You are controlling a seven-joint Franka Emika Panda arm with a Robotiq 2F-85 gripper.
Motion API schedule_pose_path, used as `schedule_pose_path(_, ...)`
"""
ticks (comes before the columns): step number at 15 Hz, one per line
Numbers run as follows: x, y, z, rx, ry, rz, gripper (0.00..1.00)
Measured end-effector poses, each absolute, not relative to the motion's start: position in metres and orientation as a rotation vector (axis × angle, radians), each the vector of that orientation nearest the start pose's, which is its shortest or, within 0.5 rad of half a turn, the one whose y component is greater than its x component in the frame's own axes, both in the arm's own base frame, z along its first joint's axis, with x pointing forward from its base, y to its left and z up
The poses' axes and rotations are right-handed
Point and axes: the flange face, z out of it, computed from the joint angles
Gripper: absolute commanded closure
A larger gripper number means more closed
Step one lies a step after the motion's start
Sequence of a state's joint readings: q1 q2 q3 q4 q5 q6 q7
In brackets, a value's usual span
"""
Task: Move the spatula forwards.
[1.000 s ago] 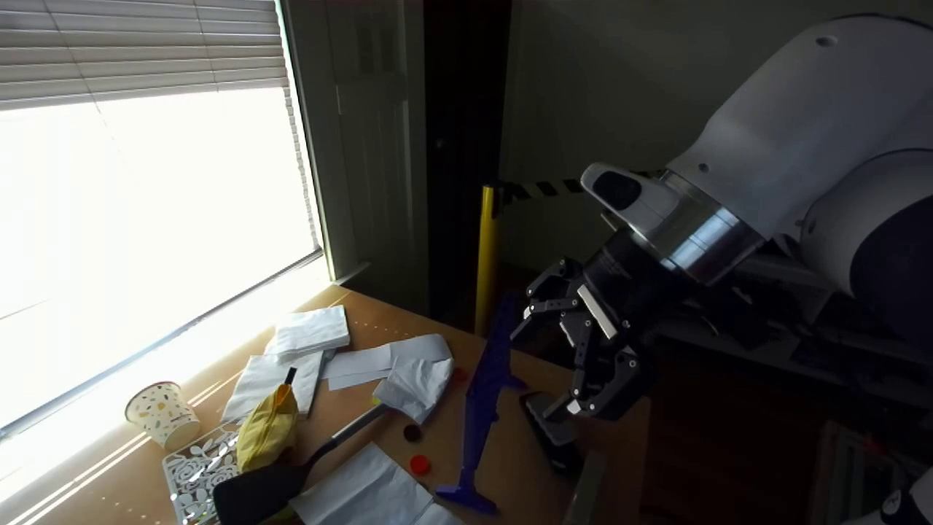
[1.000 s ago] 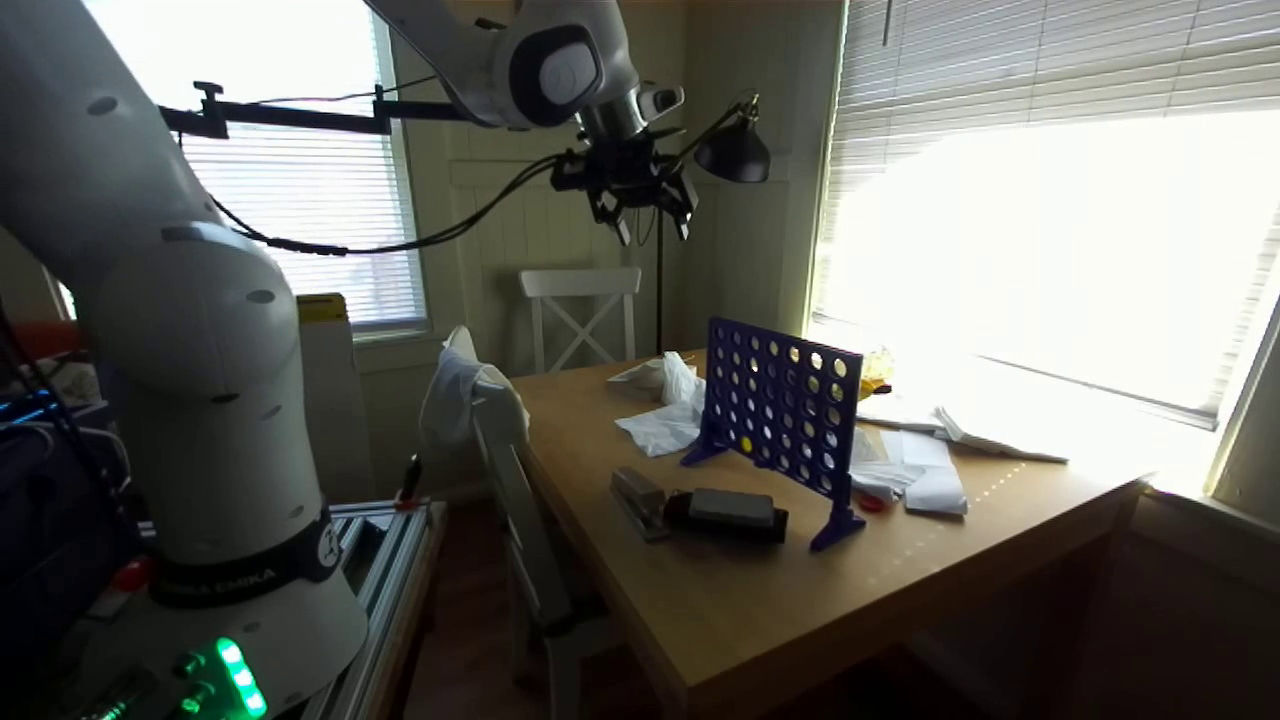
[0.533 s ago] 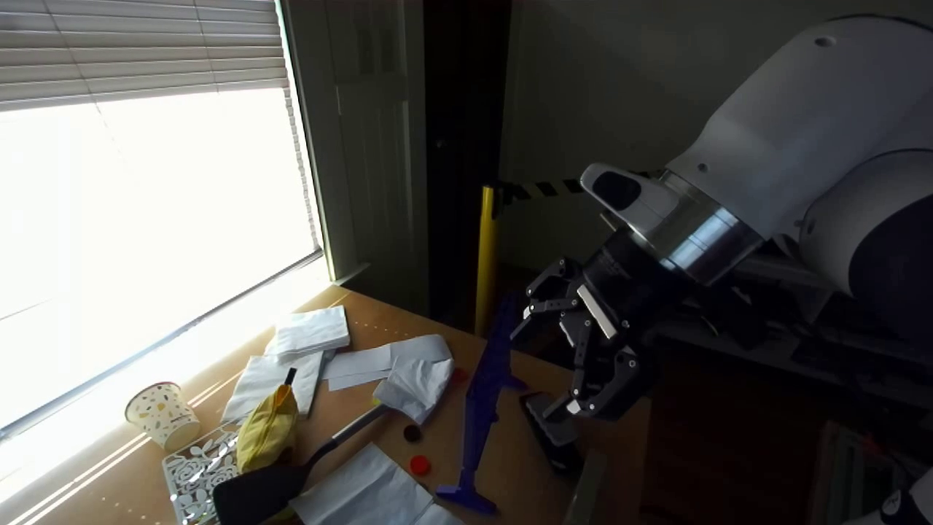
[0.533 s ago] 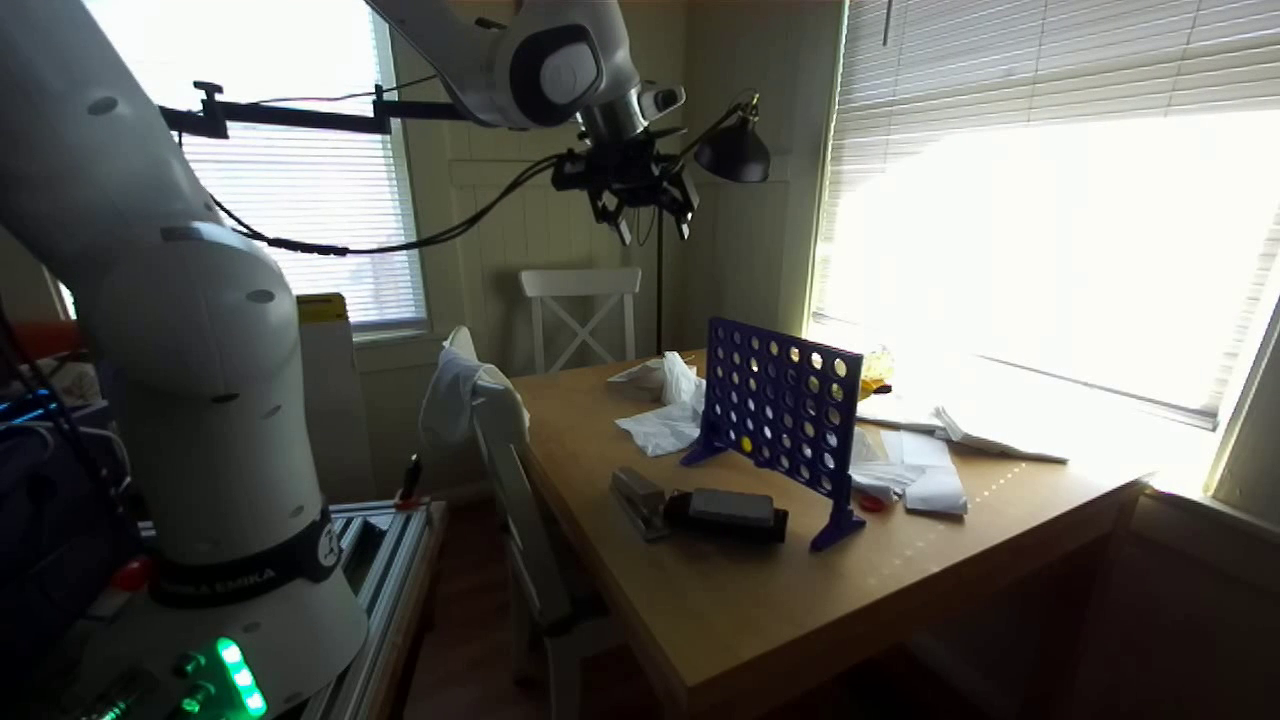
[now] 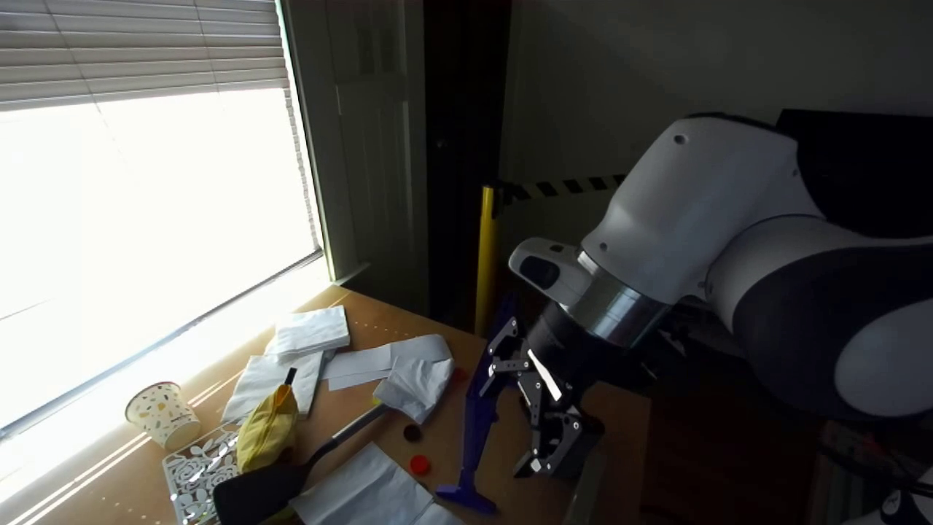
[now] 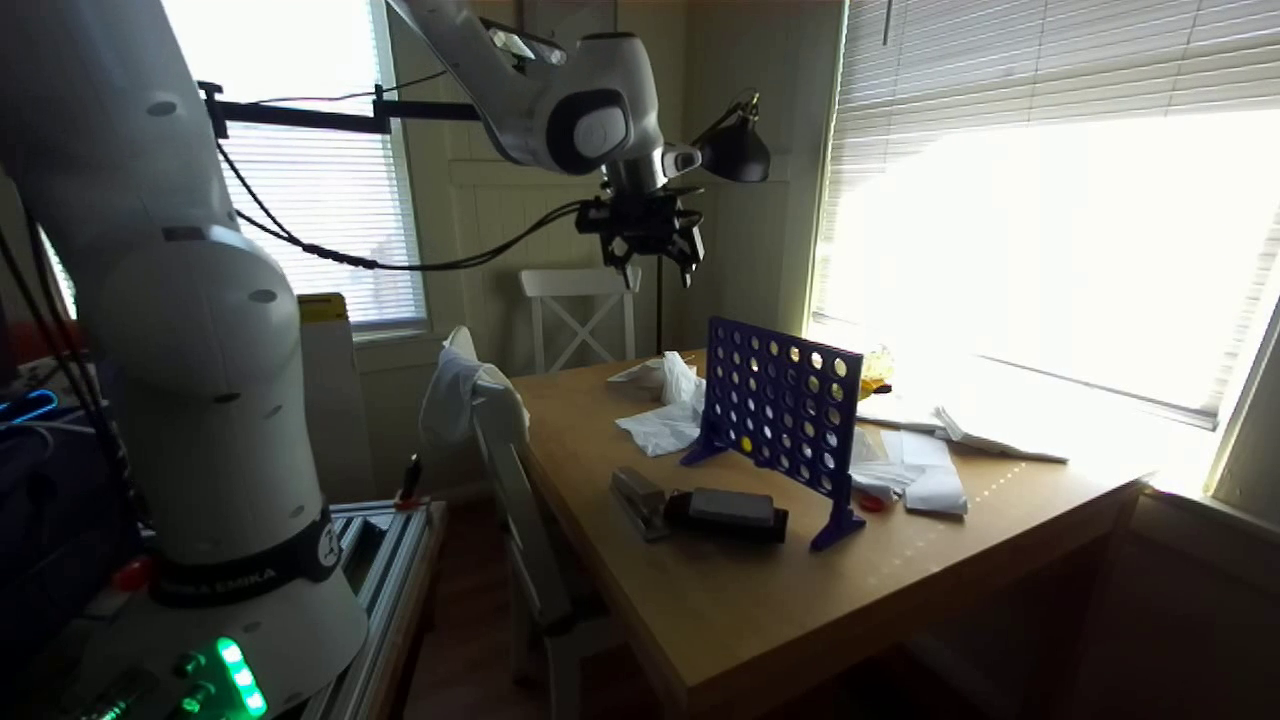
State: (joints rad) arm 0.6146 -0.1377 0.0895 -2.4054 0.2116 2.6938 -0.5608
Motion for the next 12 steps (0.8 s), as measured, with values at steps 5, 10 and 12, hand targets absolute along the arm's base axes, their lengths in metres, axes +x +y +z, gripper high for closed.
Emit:
schedule_pose_path(5, 0.432, 0.372, 0.394, -2.435, -1.754, -0.522, 0.00)
schedule_pose_path(10, 0.492, 0.391, 0.396, -2.406, -2.050, -0.479, 0.00)
schedule_pose_path(12, 0.513, 0.399, 0.395, -2.379, -2.189, -0.503, 0.00)
